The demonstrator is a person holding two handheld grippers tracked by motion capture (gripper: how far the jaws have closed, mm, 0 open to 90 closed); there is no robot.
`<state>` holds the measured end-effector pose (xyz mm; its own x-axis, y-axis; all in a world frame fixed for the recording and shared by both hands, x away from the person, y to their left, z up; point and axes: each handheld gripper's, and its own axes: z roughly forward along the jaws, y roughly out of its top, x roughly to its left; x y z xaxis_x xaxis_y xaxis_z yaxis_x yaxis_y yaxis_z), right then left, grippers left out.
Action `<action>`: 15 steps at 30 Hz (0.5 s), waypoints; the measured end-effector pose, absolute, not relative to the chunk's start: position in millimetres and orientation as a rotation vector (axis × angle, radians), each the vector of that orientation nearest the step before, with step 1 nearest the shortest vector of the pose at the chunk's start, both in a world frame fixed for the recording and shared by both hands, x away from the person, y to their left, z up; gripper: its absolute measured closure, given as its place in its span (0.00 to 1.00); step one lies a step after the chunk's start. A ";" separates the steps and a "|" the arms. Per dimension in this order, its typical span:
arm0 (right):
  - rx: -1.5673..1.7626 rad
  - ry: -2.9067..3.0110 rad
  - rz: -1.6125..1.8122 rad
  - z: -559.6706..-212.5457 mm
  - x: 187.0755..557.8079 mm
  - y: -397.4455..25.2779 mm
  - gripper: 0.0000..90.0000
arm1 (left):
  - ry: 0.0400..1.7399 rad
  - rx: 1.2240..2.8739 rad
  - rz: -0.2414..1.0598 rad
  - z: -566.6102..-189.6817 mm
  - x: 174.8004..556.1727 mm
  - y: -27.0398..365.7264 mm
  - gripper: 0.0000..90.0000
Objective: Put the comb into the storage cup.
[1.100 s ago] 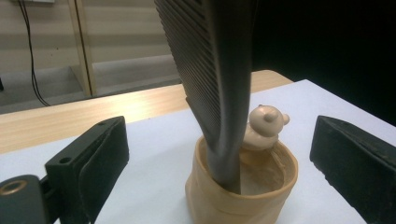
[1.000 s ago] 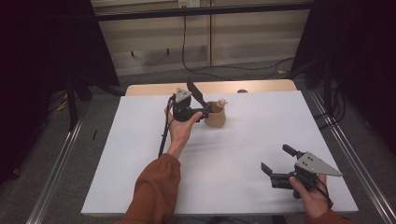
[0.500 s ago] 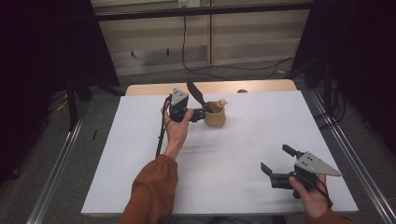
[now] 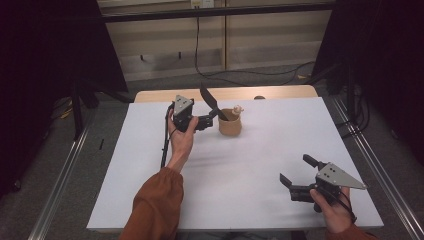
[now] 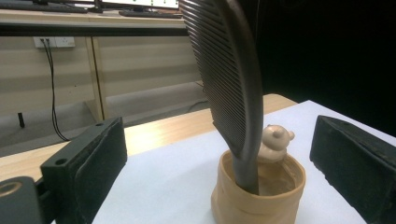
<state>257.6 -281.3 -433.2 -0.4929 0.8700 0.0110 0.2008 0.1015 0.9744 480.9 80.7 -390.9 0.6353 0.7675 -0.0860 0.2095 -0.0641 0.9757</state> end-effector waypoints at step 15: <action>1.055 1.771 1.423 -433.5 259.8 -281.5 0.00 | 0.781 1.587 0.582 -390.0 465.8 91.4 0.03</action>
